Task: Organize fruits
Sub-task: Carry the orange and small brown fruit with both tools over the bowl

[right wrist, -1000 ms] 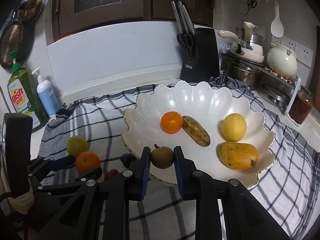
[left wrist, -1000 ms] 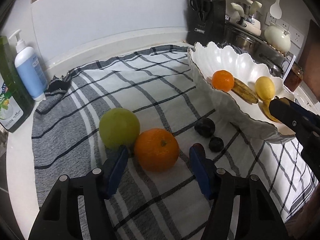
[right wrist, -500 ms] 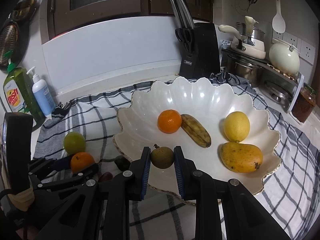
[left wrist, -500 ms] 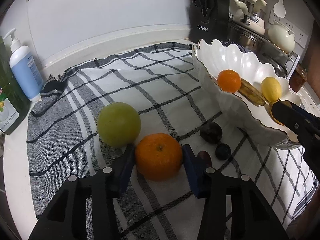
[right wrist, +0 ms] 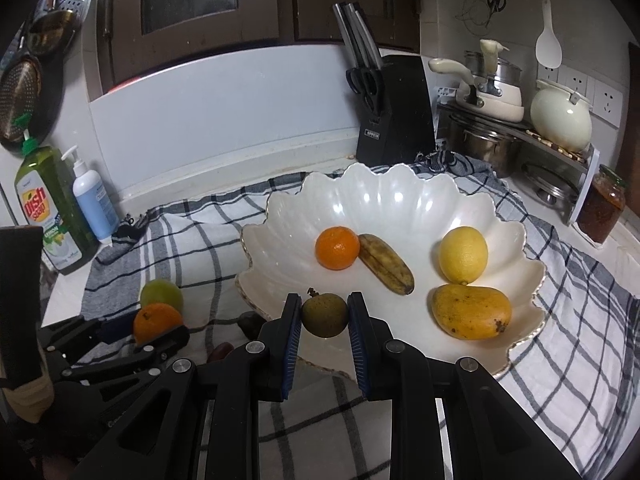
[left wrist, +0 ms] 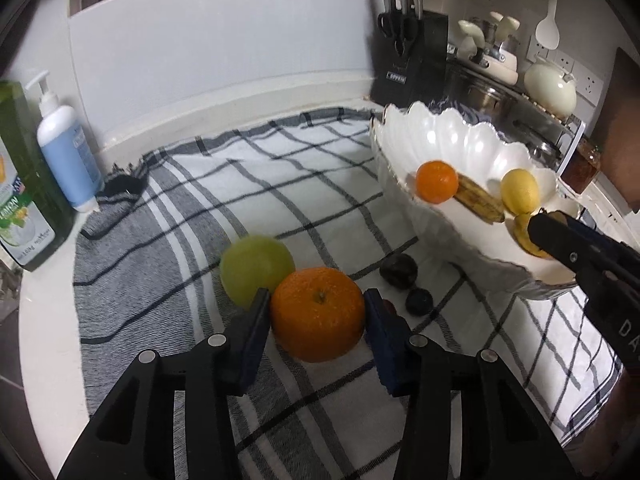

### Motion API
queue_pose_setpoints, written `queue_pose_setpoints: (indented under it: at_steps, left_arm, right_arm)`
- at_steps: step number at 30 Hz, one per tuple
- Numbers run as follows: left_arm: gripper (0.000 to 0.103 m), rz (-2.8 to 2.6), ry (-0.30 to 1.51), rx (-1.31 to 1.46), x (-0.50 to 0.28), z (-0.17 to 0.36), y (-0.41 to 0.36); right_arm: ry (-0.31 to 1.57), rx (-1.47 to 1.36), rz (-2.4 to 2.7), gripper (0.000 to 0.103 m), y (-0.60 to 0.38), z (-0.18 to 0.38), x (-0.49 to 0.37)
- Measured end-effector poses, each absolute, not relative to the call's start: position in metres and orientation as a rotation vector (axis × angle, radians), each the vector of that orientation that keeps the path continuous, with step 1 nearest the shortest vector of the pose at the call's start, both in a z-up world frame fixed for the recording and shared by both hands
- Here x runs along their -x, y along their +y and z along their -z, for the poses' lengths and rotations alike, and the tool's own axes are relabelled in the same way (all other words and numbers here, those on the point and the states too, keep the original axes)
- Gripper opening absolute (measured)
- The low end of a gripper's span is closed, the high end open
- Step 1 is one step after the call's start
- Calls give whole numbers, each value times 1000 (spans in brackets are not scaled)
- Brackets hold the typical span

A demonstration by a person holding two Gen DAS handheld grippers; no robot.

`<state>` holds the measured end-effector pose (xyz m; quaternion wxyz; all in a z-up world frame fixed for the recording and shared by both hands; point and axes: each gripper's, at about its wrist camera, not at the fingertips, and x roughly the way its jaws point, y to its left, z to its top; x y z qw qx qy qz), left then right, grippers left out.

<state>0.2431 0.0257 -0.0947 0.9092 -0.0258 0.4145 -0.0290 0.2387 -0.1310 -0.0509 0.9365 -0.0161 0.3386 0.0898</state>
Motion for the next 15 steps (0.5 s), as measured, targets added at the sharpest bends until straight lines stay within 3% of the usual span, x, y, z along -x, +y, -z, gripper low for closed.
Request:
queue_pose_setpoints:
  at_steps: [15]
  left_arm:
    - [46, 90, 749, 21, -221, 46, 1]
  right_arm:
    - [624, -4, -149, 25, -159, 18, -213]
